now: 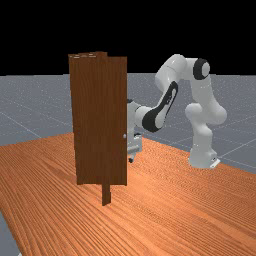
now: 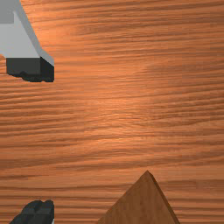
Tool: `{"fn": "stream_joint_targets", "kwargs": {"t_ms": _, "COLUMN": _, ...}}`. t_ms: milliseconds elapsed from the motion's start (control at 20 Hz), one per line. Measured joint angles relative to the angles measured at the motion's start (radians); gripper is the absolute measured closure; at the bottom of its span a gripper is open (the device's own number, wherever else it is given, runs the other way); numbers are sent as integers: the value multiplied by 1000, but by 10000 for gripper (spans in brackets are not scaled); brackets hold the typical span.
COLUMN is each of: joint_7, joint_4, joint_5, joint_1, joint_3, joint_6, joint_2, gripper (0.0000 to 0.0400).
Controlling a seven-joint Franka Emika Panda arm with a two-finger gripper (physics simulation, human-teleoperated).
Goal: Open the door
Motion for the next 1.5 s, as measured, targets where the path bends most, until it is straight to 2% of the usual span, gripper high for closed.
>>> {"fn": "stream_joint_targets", "kwargs": {"t_ms": 50, "joint_7": 0, "joint_4": 0, "joint_5": 0, "joint_1": 0, "joint_3": 0, "joint_6": 0, "joint_2": 0, "gripper": 157}}
{"fn": "stream_joint_targets", "kwargs": {"t_ms": 100, "joint_7": 0, "joint_4": 0, "joint_5": 0, "joint_1": 0, "joint_3": 0, "joint_6": 0, "joint_2": 0, "gripper": 252}}
{"fn": "stream_joint_targets", "kwargs": {"t_ms": 150, "joint_7": 0, "joint_4": 0, "joint_5": 0, "joint_1": 0, "joint_3": 0, "joint_6": 0, "joint_2": 0, "gripper": 310}}
{"fn": "stream_joint_targets", "kwargs": {"t_ms": 250, "joint_7": 0, "joint_4": 0, "joint_5": 0, "joint_1": 0, "joint_3": 0, "joint_6": 0, "joint_2": 0, "gripper": 367}}
{"fn": "stream_joint_targets", "kwargs": {"t_ms": 300, "joint_7": 75, "joint_4": 3, "joint_5": -87, "joint_1": 37, "joint_3": -34, "joint_6": -12, "joint_2": -1, "gripper": 380}}
{"fn": "stream_joint_targets", "kwargs": {"t_ms": 350, "joint_7": 61, "joint_4": -14, "joint_5": -70, "joint_1": 29, "joint_3": -26, "joint_6": -2, "joint_2": -13, "gripper": 388}}
{"fn": "stream_joint_targets", "kwargs": {"t_ms": 450, "joint_7": 126, "joint_4": -100, "joint_5": -144, "joint_1": 53, "joint_3": -46, "joint_6": 17, "joint_2": -68, "gripper": 396}}
{"fn": "stream_joint_targets", "kwargs": {"t_ms": 500, "joint_7": 23, "joint_4": -134, "joint_5": -33, "joint_1": 14, "joint_3": -11, "joint_6": -23, "joint_2": -99, "gripper": 397}}
{"fn": "stream_joint_targets", "kwargs": {"t_ms": 600, "joint_7": 29, "joint_4": -284, "joint_5": -44, "joint_1": 16, "joint_3": -15, "joint_6": -5, "joint_2": -206, "gripper": 399}}
{"fn": "stream_joint_targets", "kwargs": {"t_ms": 650, "joint_7": -43, "joint_4": -401, "joint_5": 34, "joint_1": 4, "joint_3": -11, "joint_6": 98, "joint_2": -281, "gripper": 399}}
{"fn": "stream_joint_targets", "kwargs": {"t_ms": 700, "joint_7": -80, "joint_4": -453, "joint_5": 70, "joint_1": 3, "joint_3": -15, "joint_6": 104, "joint_2": -321, "gripper": 400}}
{"fn": "stream_joint_targets", "kwargs": {"t_ms": 750, "joint_7": -51, "joint_4": -493, "joint_5": 37, "joint_1": 7, "joint_3": -20, "joint_6": 119, "joint_2": -352, "gripper": 400}}
{"fn": "stream_joint_targets", "kwargs": {"t_ms": 800, "joint_7": 123, "joint_4": -495, "joint_5": -42, "joint_1": 15, "joint_3": -16, "joint_6": 119, "joint_2": -355, "gripper": 400}}
{"fn": "stream_joint_targets", "kwargs": {"t_ms": 850, "joint_7": 277, "joint_4": -490, "joint_5": -36, "joint_1": 28, "joint_3": -1, "joint_6": 110, "joint_2": -352, "gripper": 400}}
{"fn": "stream_joint_targets", "kwargs": {"t_ms": 950, "joint_7": 756, "joint_4": -458, "joint_5": -11, "joint_1": 92, "joint_3": 58, "joint_6": 90, "joint_2": -330, "gripper": 400}}
{"fn": "stream_joint_targets", "kwargs": {"t_ms": 1100, "joint_7": 1168, "joint_4": -302, "joint_5": -12, "joint_1": 269, "joint_3": 135, "joint_6": 37, "joint_2": -221, "gripper": 400}}
{"fn": "stream_joint_targets", "kwargs": {"t_ms": 1200, "joint_7": 1035, "joint_4": -218, "joint_5": -42, "joint_1": 334, "joint_3": 176, "joint_6": 2, "joint_2": -164, "gripper": 400}}
{"fn": "stream_joint_targets", "kwargs": {"t_ms": 1250, "joint_7": 926, "joint_4": -202, "joint_5": -57, "joint_1": 341, "joint_3": 195, "joint_6": -2, "joint_2": -152, "gripper": 400}}
{"fn": "stream_joint_targets", "kwargs": {"t_ms": 1300, "joint_7": 819, "joint_4": -142, "joint_5": -46, "joint_1": 335, "joint_3": 210, "joint_6": -60, "joint_2": -117, "gripper": 400}}
{"fn": "stream_joint_targets", "kwargs": {"t_ms": 1350, "joint_7": 882, "joint_4": -81, "joint_5": -137, "joint_1": 366, "joint_3": 183, "joint_6": -92, "joint_2": -79, "gripper": 400}}
{"fn": "stream_joint_targets", "kwargs": {"t_ms": 1400, "joint_7": 708, "joint_4": -24, "joint_5": -92, "joint_1": 326, "joint_3": 207, "joint_6": -63, "joint_2": -37, "gripper": 400}}
{"fn": "stream_joint_targets", "kwargs": {"t_ms": 1500, "joint_7": 587, "joint_4": 288, "joint_5": -112, "joint_1": 308, "joint_3": 204, "joint_6": -180, "joint_2": 153, "gripper": 400}}
